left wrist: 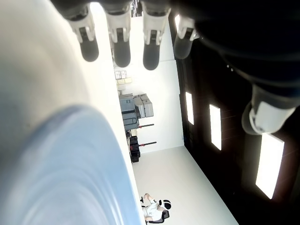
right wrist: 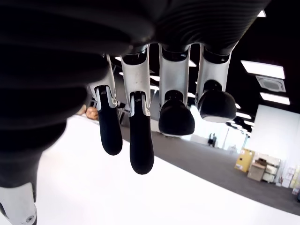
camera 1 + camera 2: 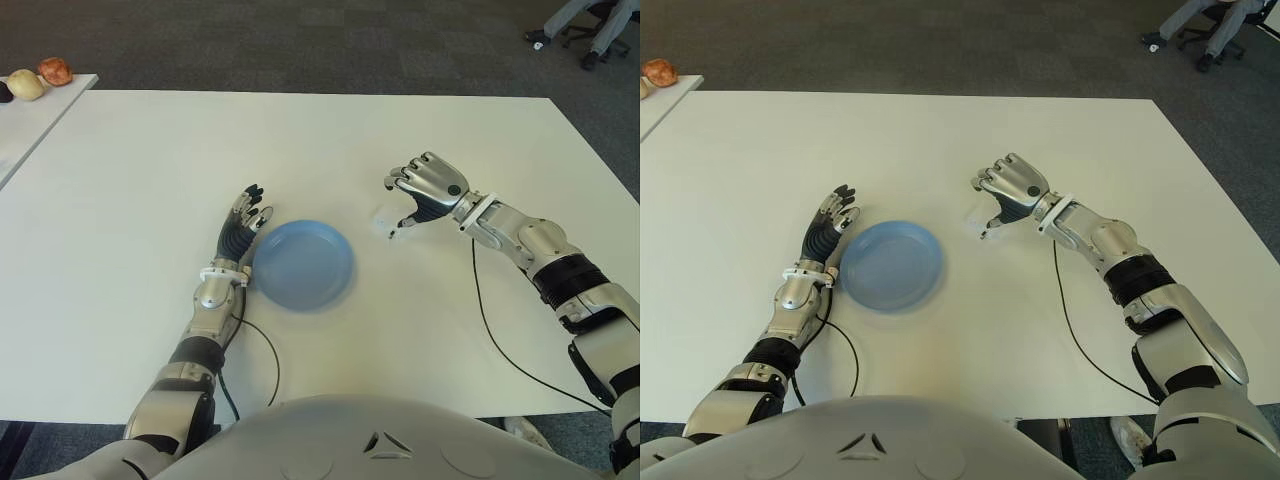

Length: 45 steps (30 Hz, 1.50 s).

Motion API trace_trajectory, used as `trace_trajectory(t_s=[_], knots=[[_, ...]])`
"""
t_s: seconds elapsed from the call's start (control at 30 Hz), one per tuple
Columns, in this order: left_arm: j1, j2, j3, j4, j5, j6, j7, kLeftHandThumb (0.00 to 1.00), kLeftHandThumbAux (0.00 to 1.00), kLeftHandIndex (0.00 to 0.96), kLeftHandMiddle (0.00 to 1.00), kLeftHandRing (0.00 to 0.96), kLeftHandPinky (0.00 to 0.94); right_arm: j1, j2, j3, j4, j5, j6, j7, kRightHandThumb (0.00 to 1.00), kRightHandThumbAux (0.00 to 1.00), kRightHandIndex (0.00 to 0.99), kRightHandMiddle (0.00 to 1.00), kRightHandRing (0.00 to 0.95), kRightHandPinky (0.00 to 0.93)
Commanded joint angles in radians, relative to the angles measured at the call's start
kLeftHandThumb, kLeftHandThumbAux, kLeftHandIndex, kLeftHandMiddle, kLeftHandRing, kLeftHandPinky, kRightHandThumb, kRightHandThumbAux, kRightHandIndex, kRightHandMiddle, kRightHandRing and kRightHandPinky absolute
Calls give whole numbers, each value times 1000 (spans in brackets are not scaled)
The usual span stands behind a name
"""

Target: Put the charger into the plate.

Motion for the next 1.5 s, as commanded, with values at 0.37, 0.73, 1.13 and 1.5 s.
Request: trace_trajectory(t_s=[0.37,0.73,1.13,1.5], knots=[[56,-33,-7,92,10,19,3,0,434,99,127,105,98,13,-1,-32,-31,-1,-39,35,849,675,407,547,851,864],[45,-37,-6,113,11,7,5,0,450,107,128,110,118,17,3,-54,-36,14,-49,76,849,676,406,546,847,854],[34,-39,-6,130,13,4,10,0,462,103,135,117,125,35,15,-77,-31,55,-50,130,848,676,406,546,852,860],[26,-36,-9,140,19,8,13,0,451,111,132,114,121,78,54,-125,16,150,-84,90,849,677,404,543,845,846]])
